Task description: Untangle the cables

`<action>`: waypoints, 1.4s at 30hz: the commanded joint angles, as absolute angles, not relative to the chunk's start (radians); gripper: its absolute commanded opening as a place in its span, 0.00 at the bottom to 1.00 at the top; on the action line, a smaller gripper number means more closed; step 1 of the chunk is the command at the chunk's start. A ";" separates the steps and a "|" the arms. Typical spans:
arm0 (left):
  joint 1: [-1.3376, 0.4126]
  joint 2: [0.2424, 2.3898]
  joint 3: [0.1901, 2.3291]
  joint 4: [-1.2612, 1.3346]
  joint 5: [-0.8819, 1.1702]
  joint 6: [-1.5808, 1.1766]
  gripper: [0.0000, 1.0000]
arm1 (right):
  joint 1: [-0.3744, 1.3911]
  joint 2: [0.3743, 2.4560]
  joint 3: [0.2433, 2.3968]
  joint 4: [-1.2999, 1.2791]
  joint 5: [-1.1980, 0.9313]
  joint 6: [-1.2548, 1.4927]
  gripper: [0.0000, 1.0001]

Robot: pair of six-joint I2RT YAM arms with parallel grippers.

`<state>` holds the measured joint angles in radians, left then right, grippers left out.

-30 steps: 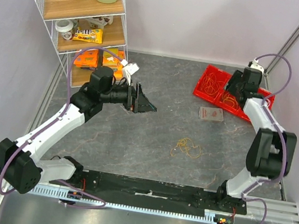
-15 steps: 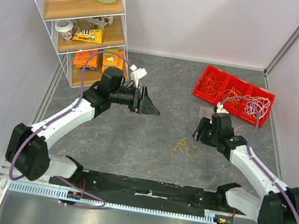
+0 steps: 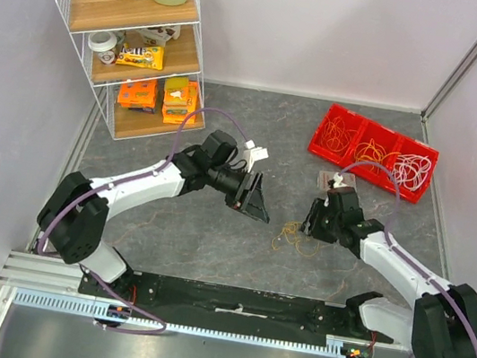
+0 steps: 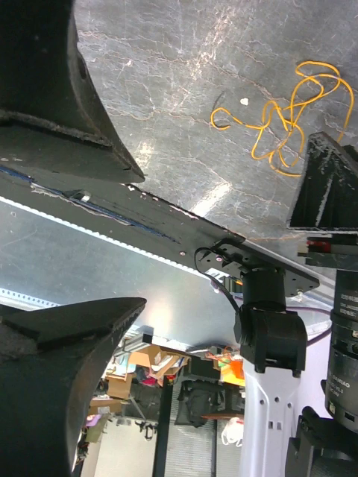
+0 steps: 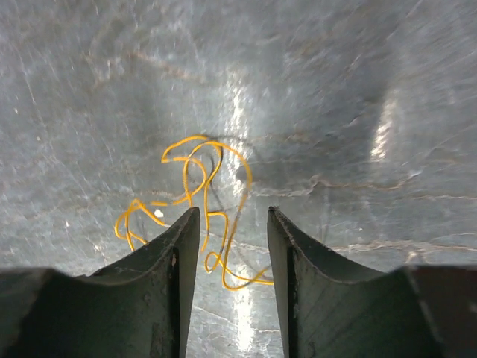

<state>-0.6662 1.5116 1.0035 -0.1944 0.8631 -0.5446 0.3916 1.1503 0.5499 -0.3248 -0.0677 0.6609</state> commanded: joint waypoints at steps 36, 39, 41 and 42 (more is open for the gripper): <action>-0.821 1.568 0.793 0.455 0.627 -0.620 0.74 | 0.502 0.611 0.548 -0.331 -0.130 0.831 0.00; -0.834 1.552 0.792 0.476 0.647 -0.606 0.73 | 0.502 0.612 0.551 -0.330 -0.155 0.839 0.00; -0.841 1.562 0.804 0.468 0.669 -0.612 0.69 | 0.500 0.607 0.551 -0.330 -0.163 0.845 0.00; -0.844 1.574 0.807 0.471 0.686 -0.624 0.68 | 0.502 0.604 0.551 -0.330 -0.164 0.850 0.00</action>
<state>-0.8265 1.5913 0.7921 0.3836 0.6197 -0.6060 0.4984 0.6167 0.5140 -0.3180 -0.1287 0.8249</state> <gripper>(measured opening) 0.703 0.009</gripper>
